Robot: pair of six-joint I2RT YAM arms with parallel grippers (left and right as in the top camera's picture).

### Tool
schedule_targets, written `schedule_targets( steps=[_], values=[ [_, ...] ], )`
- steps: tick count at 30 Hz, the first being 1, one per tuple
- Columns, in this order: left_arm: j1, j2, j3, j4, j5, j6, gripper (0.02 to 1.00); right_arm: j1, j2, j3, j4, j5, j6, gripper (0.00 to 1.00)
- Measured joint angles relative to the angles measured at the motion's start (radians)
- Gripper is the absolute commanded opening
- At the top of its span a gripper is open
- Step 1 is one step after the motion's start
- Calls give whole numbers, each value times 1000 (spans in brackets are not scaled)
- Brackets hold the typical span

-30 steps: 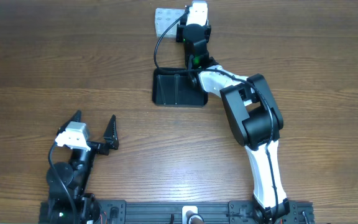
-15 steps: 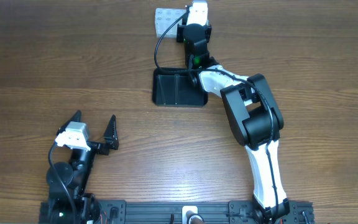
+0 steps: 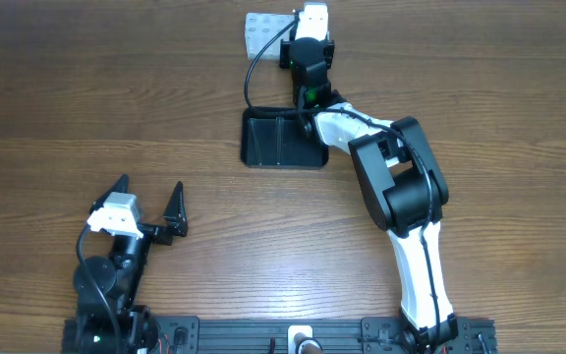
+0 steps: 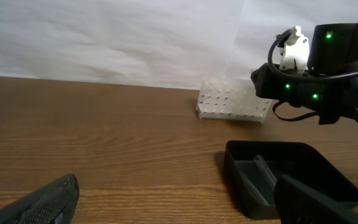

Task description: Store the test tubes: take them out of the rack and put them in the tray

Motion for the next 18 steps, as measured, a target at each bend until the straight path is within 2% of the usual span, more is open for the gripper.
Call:
schedule_targets(
  steps=[18],
  values=[
    [0, 0, 0, 0, 0, 0, 998, -3, 0, 6, 3, 4, -2, 66]
  ],
)
